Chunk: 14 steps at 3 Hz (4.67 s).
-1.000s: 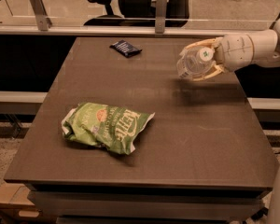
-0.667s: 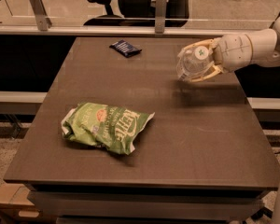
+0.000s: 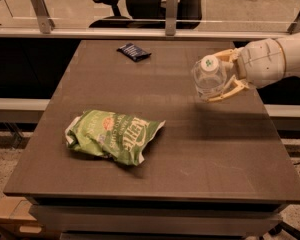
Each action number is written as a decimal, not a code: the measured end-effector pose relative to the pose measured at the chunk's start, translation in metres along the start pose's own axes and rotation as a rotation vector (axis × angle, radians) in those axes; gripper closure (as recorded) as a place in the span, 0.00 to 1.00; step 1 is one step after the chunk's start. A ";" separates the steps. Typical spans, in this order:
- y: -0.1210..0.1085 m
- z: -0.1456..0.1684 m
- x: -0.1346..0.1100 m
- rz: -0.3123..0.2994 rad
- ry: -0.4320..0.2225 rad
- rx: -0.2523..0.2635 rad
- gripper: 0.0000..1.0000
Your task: Place blue plastic bottle upright
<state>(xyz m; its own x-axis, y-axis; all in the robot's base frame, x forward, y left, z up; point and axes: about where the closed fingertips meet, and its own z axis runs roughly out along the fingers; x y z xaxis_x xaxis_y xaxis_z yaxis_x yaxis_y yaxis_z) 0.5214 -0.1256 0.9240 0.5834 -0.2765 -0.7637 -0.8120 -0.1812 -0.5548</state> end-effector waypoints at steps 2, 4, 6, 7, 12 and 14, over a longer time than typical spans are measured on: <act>0.032 0.014 -0.035 0.045 -0.055 0.007 1.00; 0.017 -0.002 -0.041 0.037 -0.149 0.060 1.00; -0.006 -0.033 0.006 0.343 -0.310 0.096 1.00; -0.016 -0.053 0.027 0.471 -0.311 0.129 1.00; -0.045 -0.027 0.057 0.511 -0.353 0.160 1.00; -0.040 -0.025 0.080 0.548 -0.300 0.192 1.00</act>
Offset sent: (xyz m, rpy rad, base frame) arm -0.0559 0.0140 0.0059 0.1433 0.0786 0.0309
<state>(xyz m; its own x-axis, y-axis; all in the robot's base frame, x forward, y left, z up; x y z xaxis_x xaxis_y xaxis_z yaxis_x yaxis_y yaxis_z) 0.6000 -0.1643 0.8938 0.0868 -0.0004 -0.9962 -0.9922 0.0902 -0.0865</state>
